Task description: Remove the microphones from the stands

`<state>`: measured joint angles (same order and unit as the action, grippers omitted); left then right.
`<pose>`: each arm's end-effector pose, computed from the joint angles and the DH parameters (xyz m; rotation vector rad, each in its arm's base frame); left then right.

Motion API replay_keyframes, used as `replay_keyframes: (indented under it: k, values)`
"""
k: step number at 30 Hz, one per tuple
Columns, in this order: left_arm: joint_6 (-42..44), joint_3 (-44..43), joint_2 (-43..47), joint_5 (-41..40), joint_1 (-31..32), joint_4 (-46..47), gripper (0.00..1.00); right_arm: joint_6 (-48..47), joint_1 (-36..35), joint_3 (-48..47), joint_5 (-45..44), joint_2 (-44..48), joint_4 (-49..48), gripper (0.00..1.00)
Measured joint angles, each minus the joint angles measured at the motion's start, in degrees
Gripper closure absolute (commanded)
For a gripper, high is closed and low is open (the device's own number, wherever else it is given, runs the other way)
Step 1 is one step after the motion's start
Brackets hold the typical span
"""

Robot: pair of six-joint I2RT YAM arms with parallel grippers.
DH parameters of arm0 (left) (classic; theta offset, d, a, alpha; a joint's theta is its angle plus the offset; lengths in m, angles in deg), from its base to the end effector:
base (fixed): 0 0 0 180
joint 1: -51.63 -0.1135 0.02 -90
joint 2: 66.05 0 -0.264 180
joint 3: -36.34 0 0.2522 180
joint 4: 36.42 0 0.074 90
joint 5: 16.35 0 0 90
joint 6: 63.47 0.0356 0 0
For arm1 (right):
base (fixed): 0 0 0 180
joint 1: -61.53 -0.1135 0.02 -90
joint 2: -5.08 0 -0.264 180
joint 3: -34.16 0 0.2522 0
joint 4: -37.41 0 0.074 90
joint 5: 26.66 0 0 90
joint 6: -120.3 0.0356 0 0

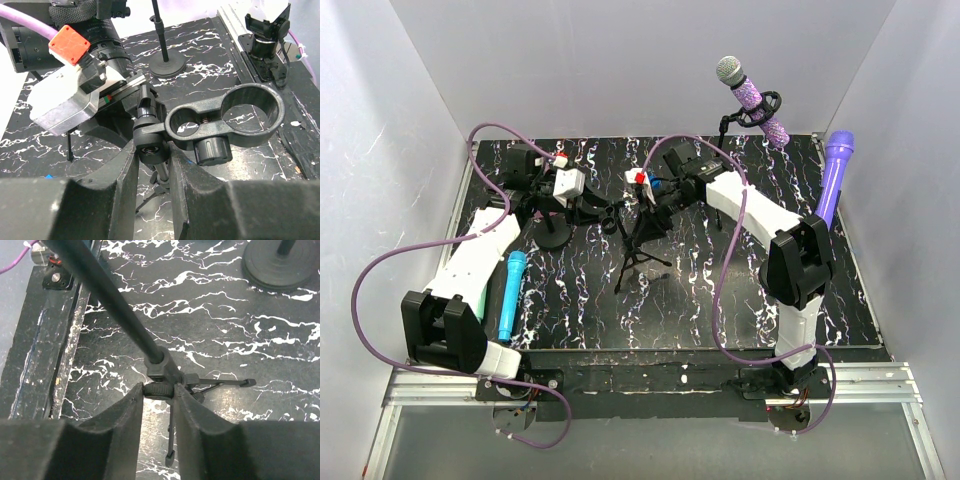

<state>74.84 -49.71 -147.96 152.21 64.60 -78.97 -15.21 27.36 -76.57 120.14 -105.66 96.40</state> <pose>0.2825 -0.1009 0.3427 1.4360 1.1135 -1.0691 0.3257 0.2571 0.2802 -1.7184 1.5274 1.1611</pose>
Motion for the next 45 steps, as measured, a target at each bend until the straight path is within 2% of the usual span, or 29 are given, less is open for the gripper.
replay_keyframes:
  k: [3,6,7,10,13,17,20,21,23,25,27,29,30,31,34,37,40,42,45]
  values:
    - [0.24,0.0,0.02,0.07,0.0,-0.26,1.0,0.33,0.04,0.0,-0.5,0.0,-0.46,0.85]
    - [0.39,0.0,0.02,-0.04,0.11,-0.31,1.0,-0.11,0.04,0.28,-0.55,0.07,-0.81,0.91]
    - [0.44,0.0,0.02,-0.11,0.13,-0.33,1.0,-0.11,0.09,0.98,-0.39,0.37,-1.86,0.98]
    - [-1.01,0.02,0.02,-0.46,0.13,0.52,1.0,-0.28,0.11,7.15,-0.55,3.96,-9.11,0.99]
    - [-9.09,2.21,0.39,-1.73,0.76,7.91,1.0,-3.04,-0.37,20.02,-3.87,12.41,-22.8,0.99]
    - [-18.62,5.27,1.77,-1.97,1.44,15.26,1.0,-15.96,-3.21,44.28,-9.64,27.08,-50.14,0.99]
    - [-22.58,6.01,1.66,-2.23,1.27,16.46,1.0,-22.36,-4.5,56.28,-9.42,27.45,-74.1,0.98]
    - [-23.08,6.01,1.73,-2.86,1.03,16.94,1.0,-23.96,-4.48,58.1,-9.42,25.46,-81.59,0.88]
    - [-23.91,6.03,1.73,-3.98,0.5,17.88,1.0,-25.7,-4.39,60.52,-9.2,20.31,-95.93,0.59]
    - [-24.15,6.03,1.7,-4.61,0.26,18.34,1.0,-25.55,-3.89,62.23,-8.81,16.46,-106.25,0.51]
    - [-24.13,6.03,1.68,-4.7,0.35,18.34,1.0,-24.72,-3.1,64.61,-8.92,15.78,-110.51,0.44]
    - [-24.0,6.03,1.66,-4.74,0.61,18.34,1.0,-23.76,-1.97,66.16,-8.85,18.1,-108.98,0.26]
    - [-23.91,6.03,1.66,-4.72,0.66,18.34,1.0,-23.28,-1.36,66.05,-8.98,20.72,-104.39,0.2]
    - [-23.85,6.03,1.66,-4.72,0.66,18.32,1.0,-22.82,-0.72,65.22,-8.9,24.26,-98.18,0.19]
    - [-23.58,6.03,1.66,-4.72,0.68,18.25,1.0,-19.3,0.63,56.06,-8.81,32.74,-77.68,0.21]
    - [-23.21,6.03,1.64,-4.74,0.66,18.12,1.0,-10.64,1.07,43.23,-9.33,34.21,-62.95,0.25]
    - [-22.82,6.03,1.62,-4.85,0.68,18.08,1.0,0.37,1.27,32.22,-8.79,31.28,-49.31,0.25]
    - [-22.69,6.03,1.6,-4.92,0.68,18.08,1.0,6.91,1.4,25.9,-7.43,27.08,-41.24,0.28]
    - [-22.53,6.03,1.6,-5.14,0.72,18.08,1.0,17.27,1.42,21.53,-5.46,20.85,-33.03,0.33]
